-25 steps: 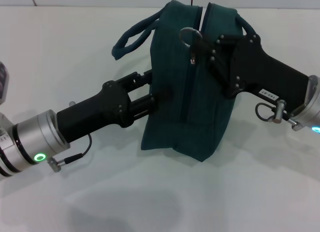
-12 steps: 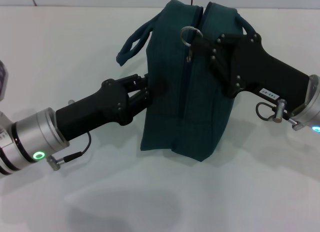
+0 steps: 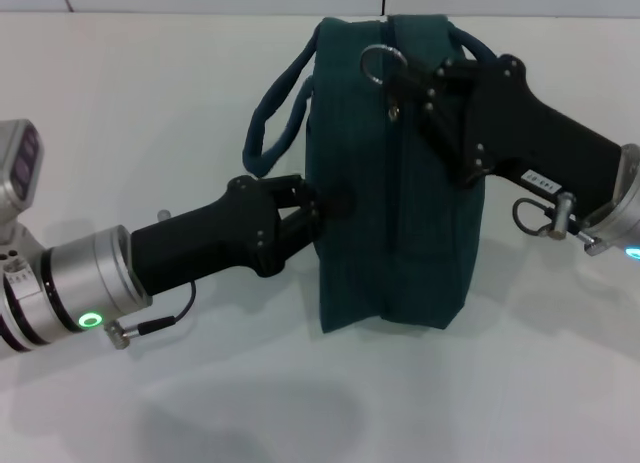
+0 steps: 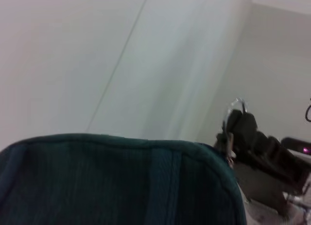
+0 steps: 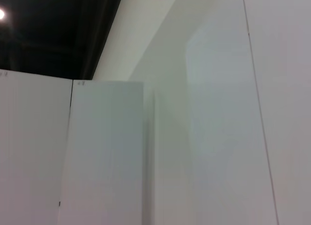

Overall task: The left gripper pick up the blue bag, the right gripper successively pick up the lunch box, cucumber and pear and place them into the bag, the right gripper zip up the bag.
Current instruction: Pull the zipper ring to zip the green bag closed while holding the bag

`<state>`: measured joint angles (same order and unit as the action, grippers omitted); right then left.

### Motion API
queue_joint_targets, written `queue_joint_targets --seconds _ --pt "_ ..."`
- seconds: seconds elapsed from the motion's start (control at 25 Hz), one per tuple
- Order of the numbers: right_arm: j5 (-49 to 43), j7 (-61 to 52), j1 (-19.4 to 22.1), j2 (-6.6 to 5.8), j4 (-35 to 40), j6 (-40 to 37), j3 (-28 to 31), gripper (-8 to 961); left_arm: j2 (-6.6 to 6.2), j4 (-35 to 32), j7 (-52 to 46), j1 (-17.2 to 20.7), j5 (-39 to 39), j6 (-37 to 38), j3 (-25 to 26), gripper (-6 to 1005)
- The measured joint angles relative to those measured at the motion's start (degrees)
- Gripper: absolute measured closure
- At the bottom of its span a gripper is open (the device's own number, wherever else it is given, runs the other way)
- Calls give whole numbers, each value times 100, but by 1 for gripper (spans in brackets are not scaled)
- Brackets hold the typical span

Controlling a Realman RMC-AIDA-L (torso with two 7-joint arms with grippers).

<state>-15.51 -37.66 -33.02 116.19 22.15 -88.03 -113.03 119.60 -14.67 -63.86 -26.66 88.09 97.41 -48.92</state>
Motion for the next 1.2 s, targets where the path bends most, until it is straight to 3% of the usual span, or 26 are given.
queue_joint_targets --seconds 0.68,1.2 --pt "389 -250 -6 0 14 -8 0 892 -23 -61 68 16 313 -107 -271 935" --pt "409 -1148 -38 -11 -43 55 1 889 -25 -201 82 87 436 -125 -248 937"
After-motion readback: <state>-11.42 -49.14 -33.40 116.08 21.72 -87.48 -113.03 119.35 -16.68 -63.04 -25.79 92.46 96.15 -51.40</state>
